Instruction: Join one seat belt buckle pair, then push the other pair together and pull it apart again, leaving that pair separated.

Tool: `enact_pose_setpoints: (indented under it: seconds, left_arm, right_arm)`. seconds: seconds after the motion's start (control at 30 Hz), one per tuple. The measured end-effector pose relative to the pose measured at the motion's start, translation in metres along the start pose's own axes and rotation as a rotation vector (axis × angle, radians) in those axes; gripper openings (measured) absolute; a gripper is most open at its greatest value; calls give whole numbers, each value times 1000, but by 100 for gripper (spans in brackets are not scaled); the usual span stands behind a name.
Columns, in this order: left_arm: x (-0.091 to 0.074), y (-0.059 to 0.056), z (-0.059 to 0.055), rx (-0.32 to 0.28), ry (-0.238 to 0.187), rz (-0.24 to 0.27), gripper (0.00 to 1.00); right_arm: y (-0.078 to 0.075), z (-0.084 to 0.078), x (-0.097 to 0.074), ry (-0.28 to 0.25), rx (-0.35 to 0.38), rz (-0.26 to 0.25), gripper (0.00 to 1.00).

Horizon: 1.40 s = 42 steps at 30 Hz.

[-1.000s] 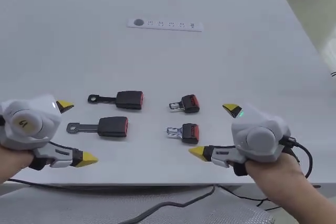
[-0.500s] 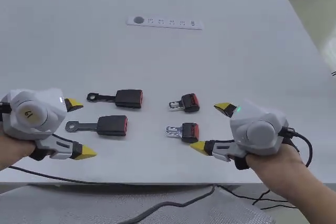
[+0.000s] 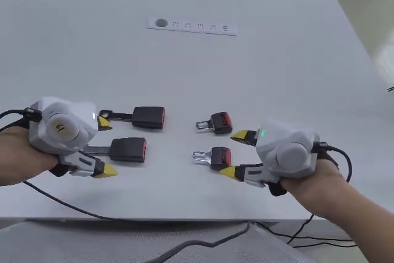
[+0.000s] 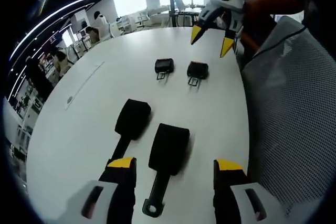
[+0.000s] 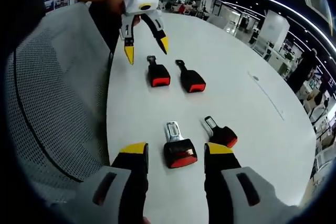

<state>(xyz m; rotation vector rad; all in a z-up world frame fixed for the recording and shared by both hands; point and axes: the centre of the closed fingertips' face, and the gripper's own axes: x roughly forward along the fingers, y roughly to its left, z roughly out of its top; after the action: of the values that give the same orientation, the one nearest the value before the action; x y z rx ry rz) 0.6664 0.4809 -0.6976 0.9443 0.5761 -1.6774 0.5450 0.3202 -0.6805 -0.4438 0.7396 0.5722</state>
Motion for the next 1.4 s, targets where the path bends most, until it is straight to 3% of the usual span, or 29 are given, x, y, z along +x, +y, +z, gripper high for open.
enact_pose_setpoints:
  seconds: [0.2,0.47,0.8,0.97,1.07,1.4]
  left_arm:
    - [10,-2,-1,17,4,-25,55]
    - [22,2,-6,77,56,-43,50]
    - [33,7,-4,114,79,-89,43]
    - [35,9,1,132,64,-101,36]
    - [37,10,1,106,63,-118,34]
    - [45,7,-8,246,132,-149,34]
  right_arm:
    - [3,-4,12,18,-35,45,39]
    - [-9,-15,20,58,-48,75,35]
    - [-7,-32,33,116,-73,162,33]
    - [-8,-36,38,133,-81,189,31]
    - [-8,-32,38,121,-54,215,30]
    - [-8,-39,43,181,-140,279,31]
